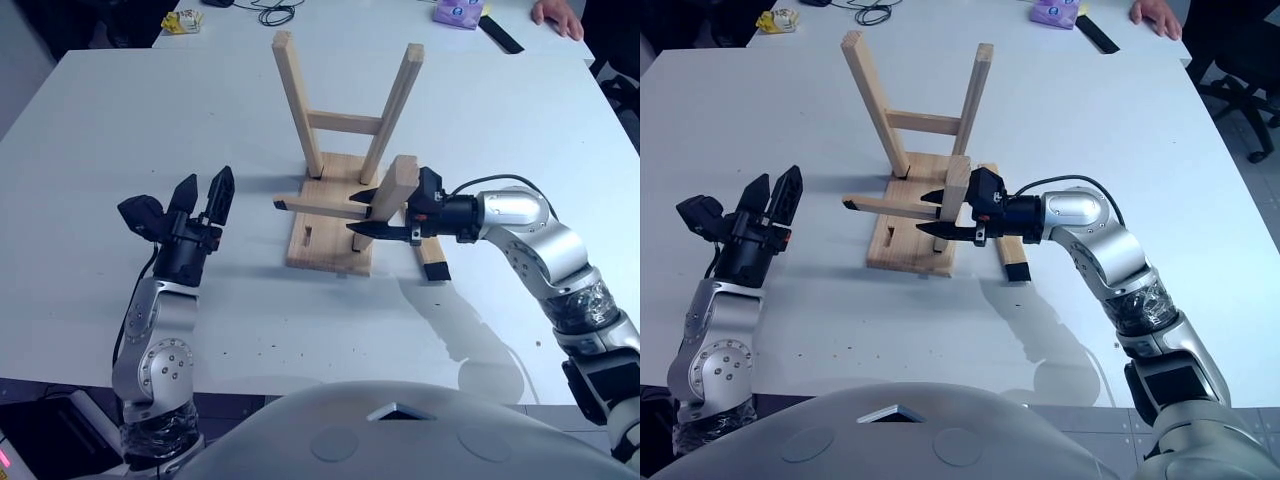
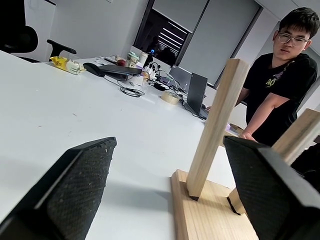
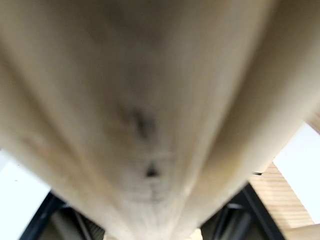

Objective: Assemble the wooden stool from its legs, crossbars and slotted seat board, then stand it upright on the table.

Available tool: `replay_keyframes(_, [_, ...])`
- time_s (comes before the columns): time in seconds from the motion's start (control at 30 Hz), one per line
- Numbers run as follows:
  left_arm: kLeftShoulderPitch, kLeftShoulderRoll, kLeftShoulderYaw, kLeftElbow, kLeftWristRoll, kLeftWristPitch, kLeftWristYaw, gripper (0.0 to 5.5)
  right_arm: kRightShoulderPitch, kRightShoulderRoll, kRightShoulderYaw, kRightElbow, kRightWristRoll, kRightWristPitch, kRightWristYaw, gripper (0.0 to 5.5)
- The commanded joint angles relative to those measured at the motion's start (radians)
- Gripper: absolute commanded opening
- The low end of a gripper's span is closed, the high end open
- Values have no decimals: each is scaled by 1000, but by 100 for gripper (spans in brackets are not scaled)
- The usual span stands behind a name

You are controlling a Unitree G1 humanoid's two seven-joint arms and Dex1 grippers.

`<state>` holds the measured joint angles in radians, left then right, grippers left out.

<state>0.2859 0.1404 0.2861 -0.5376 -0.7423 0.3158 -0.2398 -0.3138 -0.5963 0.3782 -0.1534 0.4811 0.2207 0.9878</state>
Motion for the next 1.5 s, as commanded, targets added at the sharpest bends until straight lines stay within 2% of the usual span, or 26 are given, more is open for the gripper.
replay_keyframes(0.03, [-19,5,-3,6,-6,8,10,396,96,-48,116,179,-197,81,-18,201])
replay_keyframes(0.37, [-66,12,-6,34,0,10,8,396,8,-3,137,352,-217,8,24,201])
replay_keyframes(0.57, [-88,13,-6,61,1,3,-3,396,-29,15,89,392,-192,-69,28,201])
replay_keyframes(0.6, [-87,12,-3,63,1,1,-5,396,-39,15,81,393,-178,-78,45,237])
replay_keyframes(0.9, [-79,4,0,80,7,-19,-12,396,-97,54,19,435,-208,-75,127,365])
replay_keyframes(1.07, [-47,-10,-5,65,9,-33,-4,396,-99,28,-9,464,-275,-84,111,405])
replay_keyframes(1.27, [39,-55,-16,-7,14,-34,43,396,-56,-17,-110,281,-336,98,-58,405])
replay_keyframes(1.4, [84,-85,-9,-64,21,-32,106,396,1,6,-170,91,-350,265,-205,405])
replay_keyframes(1.5, [118,-98,3,-131,8,-16,168,396,33,83,-222,-103,-341,535,-371,405])
